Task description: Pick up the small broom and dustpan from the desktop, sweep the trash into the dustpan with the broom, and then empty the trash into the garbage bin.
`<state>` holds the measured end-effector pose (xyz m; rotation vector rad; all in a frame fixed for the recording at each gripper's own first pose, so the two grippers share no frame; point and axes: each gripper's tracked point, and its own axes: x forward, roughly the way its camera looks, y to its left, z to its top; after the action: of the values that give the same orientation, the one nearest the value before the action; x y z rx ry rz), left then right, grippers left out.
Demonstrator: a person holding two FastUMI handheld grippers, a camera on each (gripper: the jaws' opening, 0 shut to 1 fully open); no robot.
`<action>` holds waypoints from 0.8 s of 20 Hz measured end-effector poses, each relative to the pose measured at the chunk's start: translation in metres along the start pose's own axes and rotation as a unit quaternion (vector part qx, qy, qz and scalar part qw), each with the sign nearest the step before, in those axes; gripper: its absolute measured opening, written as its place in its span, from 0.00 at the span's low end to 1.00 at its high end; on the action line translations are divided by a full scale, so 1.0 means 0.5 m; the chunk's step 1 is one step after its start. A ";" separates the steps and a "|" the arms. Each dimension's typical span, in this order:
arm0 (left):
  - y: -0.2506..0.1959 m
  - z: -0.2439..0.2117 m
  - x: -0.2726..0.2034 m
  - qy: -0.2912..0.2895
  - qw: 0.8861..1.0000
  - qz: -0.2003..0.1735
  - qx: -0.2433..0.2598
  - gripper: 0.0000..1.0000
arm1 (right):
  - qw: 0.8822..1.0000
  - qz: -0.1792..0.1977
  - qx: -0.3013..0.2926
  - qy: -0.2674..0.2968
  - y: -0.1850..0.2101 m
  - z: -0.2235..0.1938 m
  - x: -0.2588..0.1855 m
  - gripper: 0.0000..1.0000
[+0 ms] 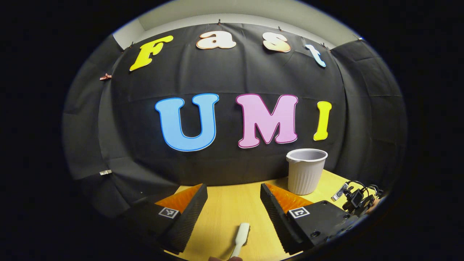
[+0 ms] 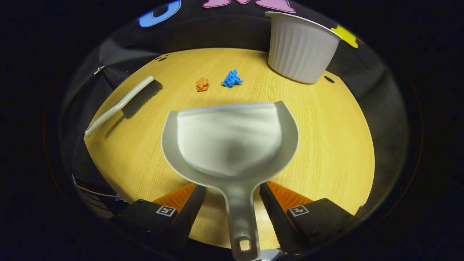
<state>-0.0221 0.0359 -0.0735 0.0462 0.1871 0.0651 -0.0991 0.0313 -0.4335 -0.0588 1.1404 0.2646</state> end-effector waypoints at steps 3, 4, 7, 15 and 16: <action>0.006 -0.003 0.003 0.006 1.000 0.009 -0.001 0.94 | 1.000 0.003 -0.004 0.010 -0.002 -0.009 0.016 0.94; 0.006 -0.007 0.005 0.009 1.000 0.011 -0.001 0.94 | 1.000 0.002 -0.007 0.008 -0.006 -0.008 0.014 0.90; -0.003 -0.020 0.010 0.017 1.000 0.012 -0.013 0.94 | 1.000 0.006 -0.012 0.023 -0.007 -0.010 0.018 0.88; 0.008 -0.055 0.001 0.041 0.997 0.051 -0.029 0.94 | 0.999 0.004 -0.013 0.045 -0.018 -0.005 0.019 0.83; 0.012 -0.060 0.000 0.043 0.997 0.056 -0.027 0.94 | 0.999 -0.001 -0.001 0.044 -0.024 -0.003 0.024 0.65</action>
<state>-0.0281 0.0430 -0.1027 -0.0002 0.2689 0.1839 -0.0927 0.0215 -0.4460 -0.0739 1.2268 0.2638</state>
